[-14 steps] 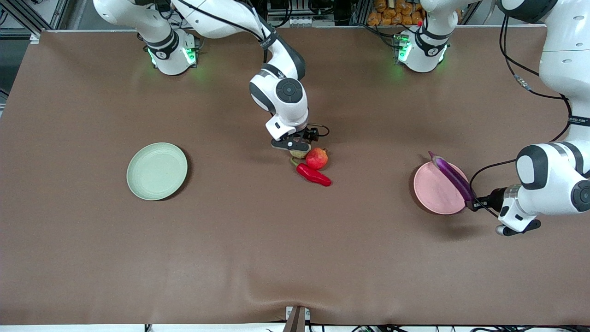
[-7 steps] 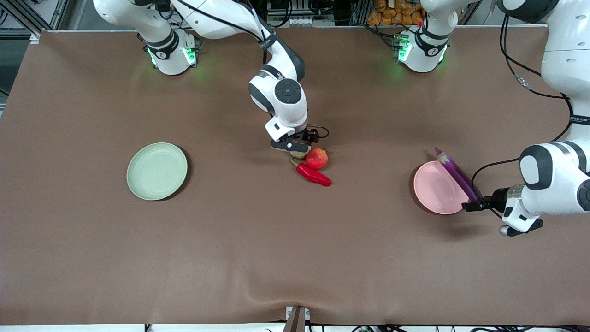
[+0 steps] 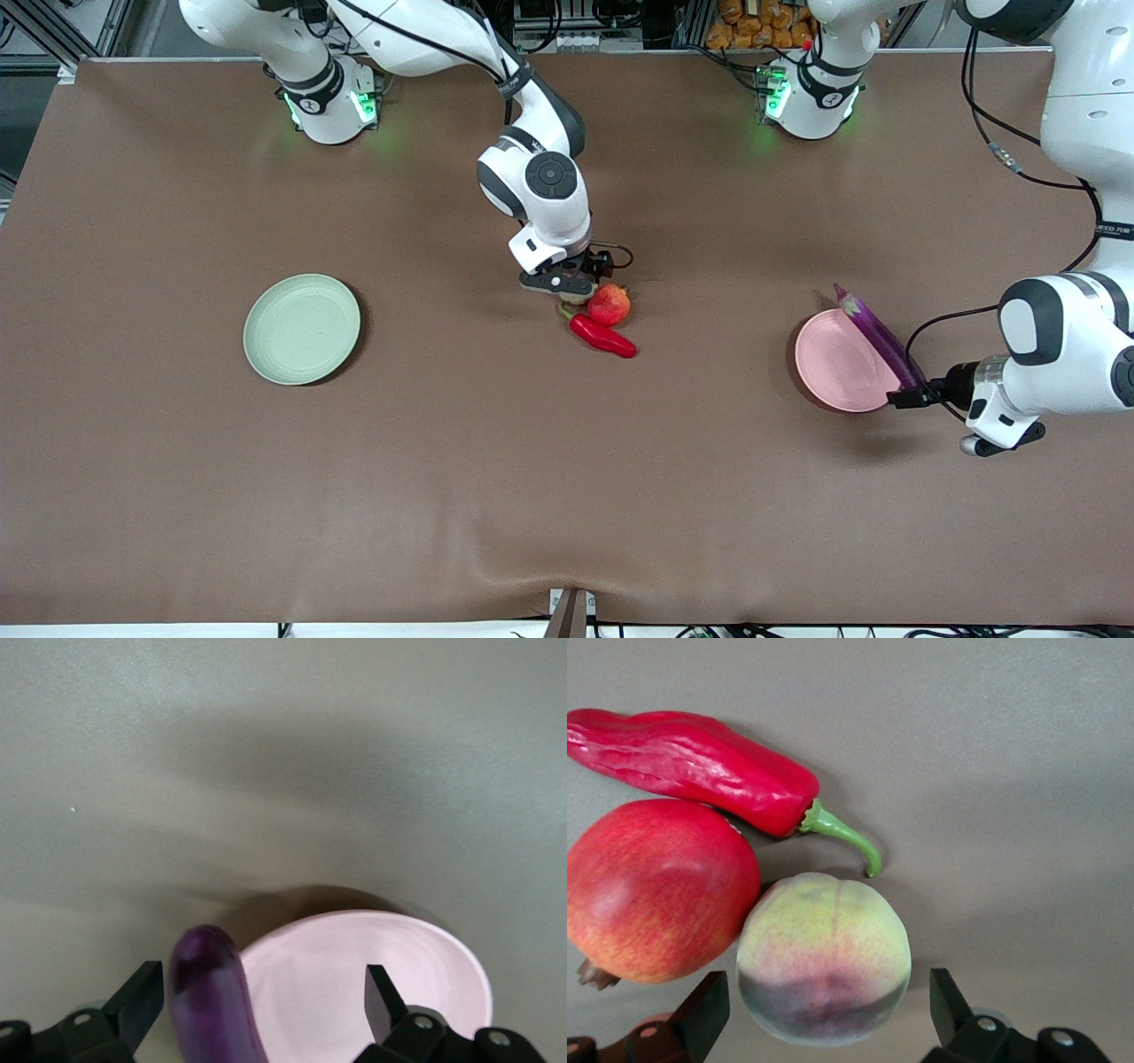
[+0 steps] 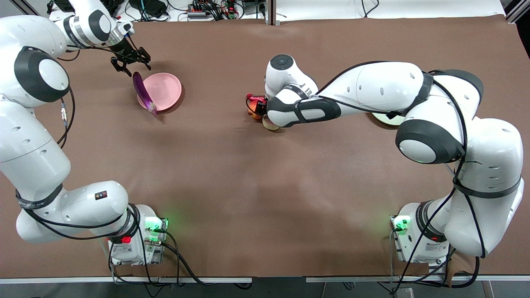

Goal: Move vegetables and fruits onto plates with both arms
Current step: 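Reach the right gripper to the peach while the left gripper holds still, then carry the peach to the green plate while the left gripper reaches the chili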

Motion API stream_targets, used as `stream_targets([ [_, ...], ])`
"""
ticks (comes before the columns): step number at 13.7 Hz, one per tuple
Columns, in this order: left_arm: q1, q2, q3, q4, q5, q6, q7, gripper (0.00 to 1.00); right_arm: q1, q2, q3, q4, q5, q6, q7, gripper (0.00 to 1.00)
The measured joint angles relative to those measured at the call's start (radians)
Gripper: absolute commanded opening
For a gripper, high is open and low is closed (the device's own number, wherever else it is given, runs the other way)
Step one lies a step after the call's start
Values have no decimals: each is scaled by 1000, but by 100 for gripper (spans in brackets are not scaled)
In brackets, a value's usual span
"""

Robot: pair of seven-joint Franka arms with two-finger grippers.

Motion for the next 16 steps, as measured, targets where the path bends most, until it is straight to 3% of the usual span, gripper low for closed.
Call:
stream_targets([
  [2,-1,-14,-39,7,0,-30,-91,100,0,4,-2,0,0,4,0,92],
  [3,-3,-25,-63,8,0,-43,-140,100,0,4,-2,1,0,7,0,83],
  [5,-7,-46,-114,8,0,-67,-247,100,-1,4,-3,3,-1,10,0,24],
  [6,-8,-52,-141,9,0,-73,-311,100,-1,2,-5,5,-6,4,0,2],
  [11,-52,-55,-251,11,0,-82,-663,100,-7,-1,-11,17,-24,-34,0,0],
  [16,-211,-47,-254,14,-29,-52,-969,100,-117,-147,-18,53,-25,-304,-61,0],
])
